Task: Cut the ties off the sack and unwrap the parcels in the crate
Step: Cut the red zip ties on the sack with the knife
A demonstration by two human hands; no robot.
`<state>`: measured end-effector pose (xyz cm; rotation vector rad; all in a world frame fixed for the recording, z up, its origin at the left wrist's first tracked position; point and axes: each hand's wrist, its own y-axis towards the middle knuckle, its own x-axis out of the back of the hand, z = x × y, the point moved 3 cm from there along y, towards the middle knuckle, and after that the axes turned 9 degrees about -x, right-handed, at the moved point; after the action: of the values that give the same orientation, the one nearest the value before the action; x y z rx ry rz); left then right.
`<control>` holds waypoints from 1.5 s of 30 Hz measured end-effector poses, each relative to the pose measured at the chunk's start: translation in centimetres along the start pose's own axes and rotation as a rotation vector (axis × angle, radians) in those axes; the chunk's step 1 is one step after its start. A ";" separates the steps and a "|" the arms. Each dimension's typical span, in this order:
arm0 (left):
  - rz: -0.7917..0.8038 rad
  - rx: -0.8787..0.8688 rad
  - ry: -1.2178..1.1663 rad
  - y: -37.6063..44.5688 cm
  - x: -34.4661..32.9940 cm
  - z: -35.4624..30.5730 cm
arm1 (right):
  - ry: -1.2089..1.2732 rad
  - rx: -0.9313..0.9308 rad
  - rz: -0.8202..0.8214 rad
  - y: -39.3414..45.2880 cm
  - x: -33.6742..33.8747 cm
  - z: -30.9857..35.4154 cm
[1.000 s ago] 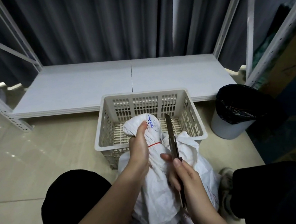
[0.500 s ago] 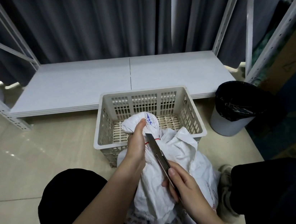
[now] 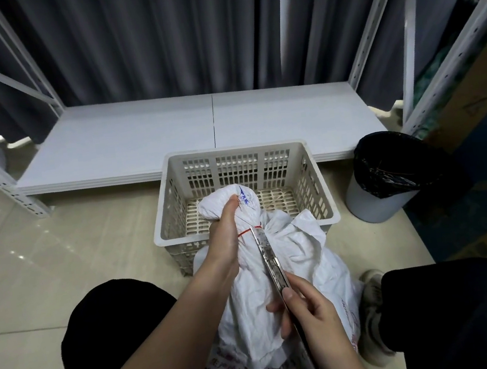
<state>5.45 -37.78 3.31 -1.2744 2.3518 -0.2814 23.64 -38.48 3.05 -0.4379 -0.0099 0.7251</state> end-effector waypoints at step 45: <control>-0.031 -0.309 0.258 -2.5 -0.7 -1.3 | -0.203 0.054 -0.100 -0.1 0.3 0.6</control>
<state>7.08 -38.62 5.59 -1.4932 2.6757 -0.0971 23.79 -38.13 3.63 -0.3084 -0.2009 0.6675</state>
